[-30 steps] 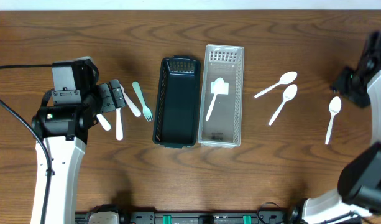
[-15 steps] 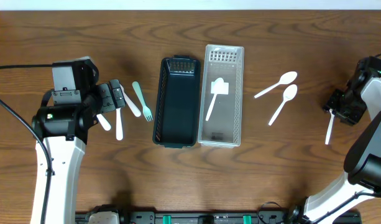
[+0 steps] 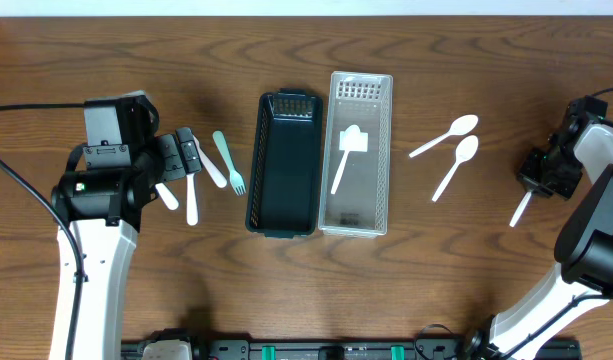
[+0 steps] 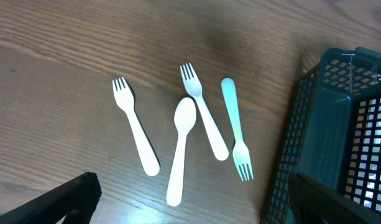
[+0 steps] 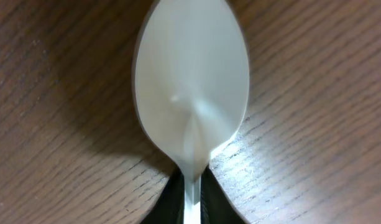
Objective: Pack container
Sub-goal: 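Drop the spoon into the clear basket with the right gripper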
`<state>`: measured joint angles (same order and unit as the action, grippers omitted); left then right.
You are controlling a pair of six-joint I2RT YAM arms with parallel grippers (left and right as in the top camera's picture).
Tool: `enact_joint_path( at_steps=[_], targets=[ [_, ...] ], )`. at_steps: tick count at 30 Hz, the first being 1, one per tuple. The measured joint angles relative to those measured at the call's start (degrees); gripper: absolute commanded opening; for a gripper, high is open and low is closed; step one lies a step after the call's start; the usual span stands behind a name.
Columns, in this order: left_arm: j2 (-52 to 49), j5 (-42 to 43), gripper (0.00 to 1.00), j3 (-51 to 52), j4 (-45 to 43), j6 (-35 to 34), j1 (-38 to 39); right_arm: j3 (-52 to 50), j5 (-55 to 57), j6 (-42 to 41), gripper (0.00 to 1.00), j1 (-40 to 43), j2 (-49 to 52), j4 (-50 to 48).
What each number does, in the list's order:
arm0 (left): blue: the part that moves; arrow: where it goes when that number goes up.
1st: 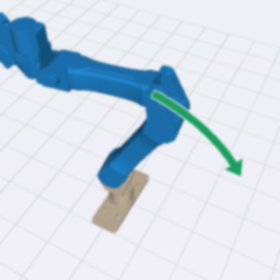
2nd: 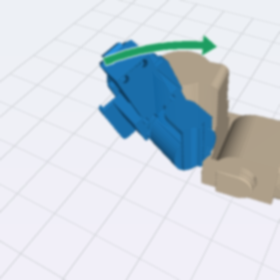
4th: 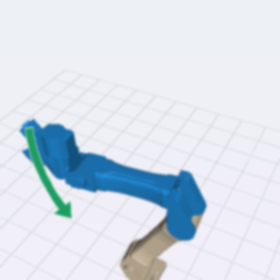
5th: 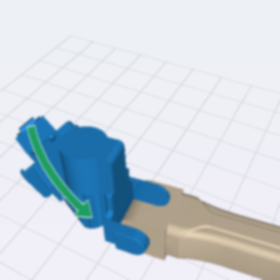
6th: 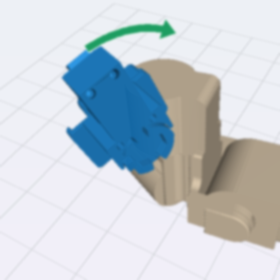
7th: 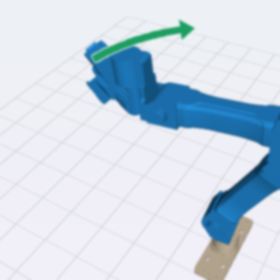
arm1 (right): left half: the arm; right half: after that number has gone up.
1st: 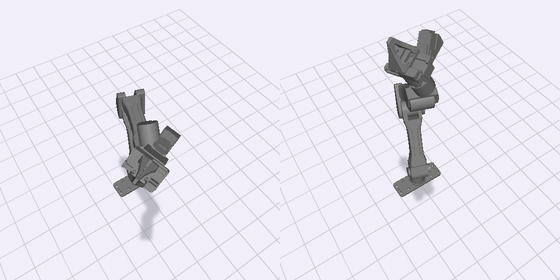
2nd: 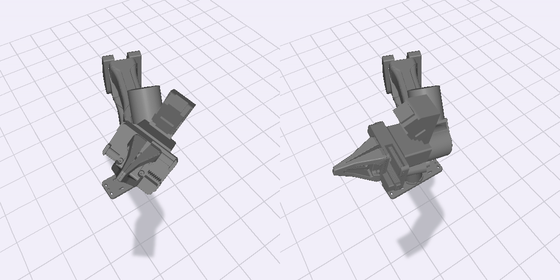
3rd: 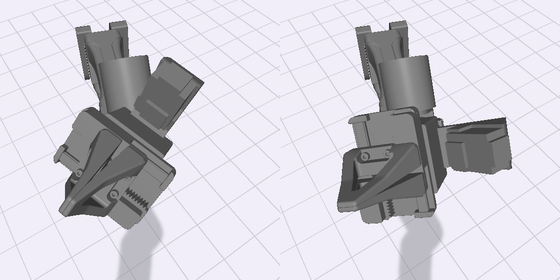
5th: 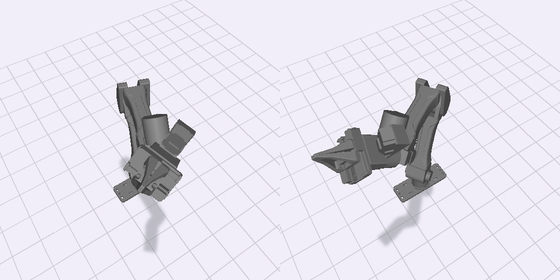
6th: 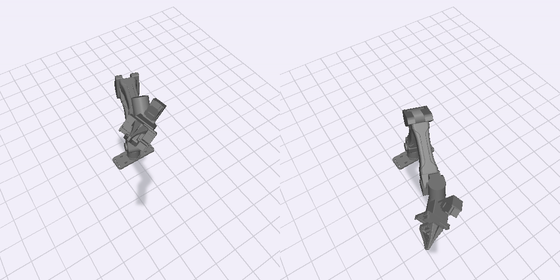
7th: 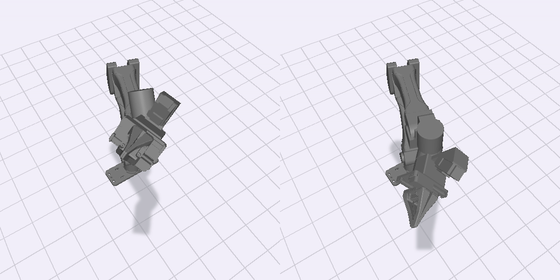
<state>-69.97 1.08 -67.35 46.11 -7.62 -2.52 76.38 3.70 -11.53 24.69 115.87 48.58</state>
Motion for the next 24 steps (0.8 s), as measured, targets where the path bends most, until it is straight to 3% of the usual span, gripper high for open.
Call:
enact_joint_path(
  at_steps=[5, 12, 19, 24],
  targets=[
    [0.0, 0.0, 0.98, 0.0, 0.0, 0.0, 0.0, 0.0, -2.9, 0.0, 0.02, 0.0, 0.0, 0.7],
    [0.0, 0.0, 0.98, 0.0, 0.0, 0.0, 0.0, 0.0, -16.6, -1.6, 0.02, -2.0, -6.0, 5.4],
    [0.0, 0.0, 0.98, 0.0, 0.0, 0.0, 0.0, 1.2, -22.3, -6.9, 0.01, -16.8, -25.3, -0.2],
    [0.0, 0.0, 0.98, 0.0, 0.0, 0.0, 0.0, 2.0, -18.6, -11.8, 0.02, -30.9, -29.0, -4.4]
  ],
)
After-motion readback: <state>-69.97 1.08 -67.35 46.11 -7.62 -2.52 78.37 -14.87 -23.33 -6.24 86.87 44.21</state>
